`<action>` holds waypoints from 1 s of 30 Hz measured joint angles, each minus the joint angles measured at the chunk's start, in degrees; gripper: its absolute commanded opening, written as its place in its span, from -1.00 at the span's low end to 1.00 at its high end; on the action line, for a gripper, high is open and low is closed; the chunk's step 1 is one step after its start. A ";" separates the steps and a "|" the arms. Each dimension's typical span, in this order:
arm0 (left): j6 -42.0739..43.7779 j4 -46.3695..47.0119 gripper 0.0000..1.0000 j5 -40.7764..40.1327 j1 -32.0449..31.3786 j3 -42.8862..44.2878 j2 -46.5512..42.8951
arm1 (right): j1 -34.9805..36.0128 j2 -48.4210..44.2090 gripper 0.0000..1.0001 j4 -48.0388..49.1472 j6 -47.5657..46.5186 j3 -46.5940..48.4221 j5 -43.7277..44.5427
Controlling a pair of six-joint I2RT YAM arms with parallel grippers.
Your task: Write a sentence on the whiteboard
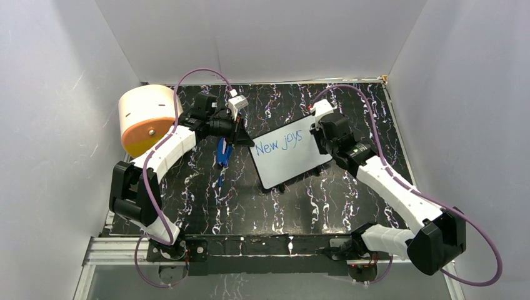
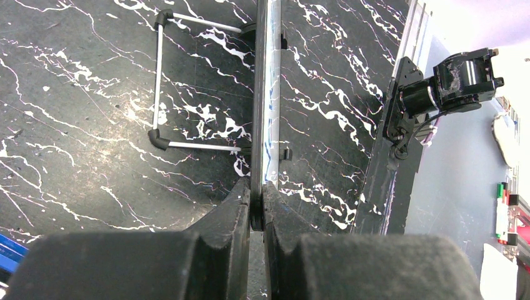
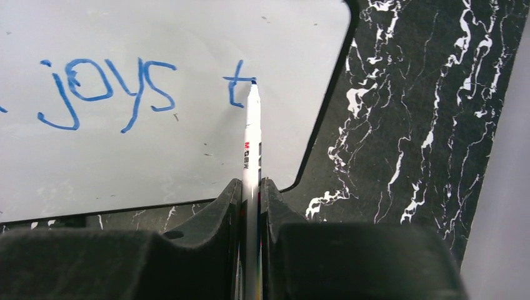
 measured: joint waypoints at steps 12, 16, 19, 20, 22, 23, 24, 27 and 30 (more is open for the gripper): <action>0.00 0.00 -1.00 0.00 0.00 0.00 0.00 | -2.69 -0.81 -1.00 0.42 -0.09 0.00 -1.07; 0.00 0.00 -1.00 0.02 0.00 0.00 0.00 | -2.69 -0.48 -1.00 0.55 -0.09 0.00 -1.73; 0.00 0.00 -1.00 0.02 0.00 0.00 0.00 | -2.69 0.00 -1.00 0.81 -0.09 0.00 -1.95; 0.00 0.00 -1.00 0.02 0.00 0.00 0.00 | -2.69 0.13 -1.00 0.94 -0.09 0.00 -1.97; 0.00 0.00 -1.00 0.02 0.00 0.00 0.00 | -2.69 0.37 -1.00 1.25 -0.09 0.00 -2.05; 0.00 0.00 -1.00 0.02 0.00 0.00 0.00 | -2.69 0.48 -1.00 1.40 -0.09 0.00 -2.10; 0.00 0.00 -1.00 0.02 0.00 0.00 0.00 | -2.69 0.55 -1.00 1.46 -0.09 0.00 -2.12; 0.00 0.00 -1.00 0.02 0.00 0.00 0.00 | -2.69 0.72 -1.00 1.60 -0.09 0.00 -2.19; 0.00 0.00 -1.00 0.00 0.00 0.00 0.02 | -2.69 0.81 -1.00 1.60 -0.09 0.00 -2.56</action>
